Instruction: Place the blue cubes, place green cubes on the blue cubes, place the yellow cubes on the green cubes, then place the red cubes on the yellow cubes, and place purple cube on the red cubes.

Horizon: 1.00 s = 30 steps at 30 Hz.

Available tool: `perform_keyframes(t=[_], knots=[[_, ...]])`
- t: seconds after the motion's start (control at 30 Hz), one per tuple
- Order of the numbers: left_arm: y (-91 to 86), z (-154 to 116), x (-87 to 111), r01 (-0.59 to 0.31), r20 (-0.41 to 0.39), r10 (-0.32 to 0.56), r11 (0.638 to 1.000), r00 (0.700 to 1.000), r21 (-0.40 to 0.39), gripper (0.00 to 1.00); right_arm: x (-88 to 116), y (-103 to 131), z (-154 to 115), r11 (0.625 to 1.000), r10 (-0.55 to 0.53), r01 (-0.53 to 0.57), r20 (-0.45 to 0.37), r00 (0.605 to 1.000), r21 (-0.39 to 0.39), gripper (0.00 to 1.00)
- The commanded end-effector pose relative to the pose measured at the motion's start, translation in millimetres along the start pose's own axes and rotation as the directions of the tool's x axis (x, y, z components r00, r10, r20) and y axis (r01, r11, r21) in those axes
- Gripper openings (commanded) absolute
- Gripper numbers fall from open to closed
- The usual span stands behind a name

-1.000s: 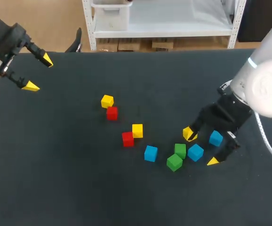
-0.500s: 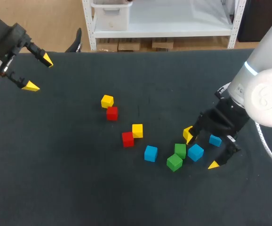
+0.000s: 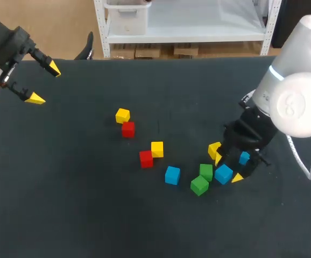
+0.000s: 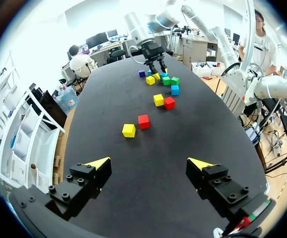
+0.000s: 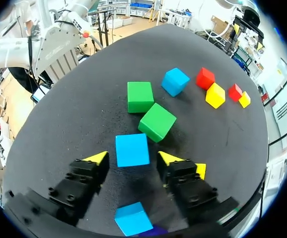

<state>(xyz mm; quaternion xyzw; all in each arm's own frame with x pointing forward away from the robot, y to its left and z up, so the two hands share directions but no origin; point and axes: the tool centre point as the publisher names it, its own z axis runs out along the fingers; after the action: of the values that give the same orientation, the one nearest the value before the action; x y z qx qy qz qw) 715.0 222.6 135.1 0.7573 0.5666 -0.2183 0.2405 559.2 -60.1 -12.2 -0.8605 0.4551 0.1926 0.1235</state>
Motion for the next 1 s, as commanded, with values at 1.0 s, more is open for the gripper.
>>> perform_keyframes(t=[1.0], knots=[[-0.5,0.3,0.1,-0.001,-0.001,0.001,1.0,1.0,-0.002,1.0,-6.9,3.8,-4.0,0.996,-0.082,0.082,-0.016,0.996,-0.035,0.47]])
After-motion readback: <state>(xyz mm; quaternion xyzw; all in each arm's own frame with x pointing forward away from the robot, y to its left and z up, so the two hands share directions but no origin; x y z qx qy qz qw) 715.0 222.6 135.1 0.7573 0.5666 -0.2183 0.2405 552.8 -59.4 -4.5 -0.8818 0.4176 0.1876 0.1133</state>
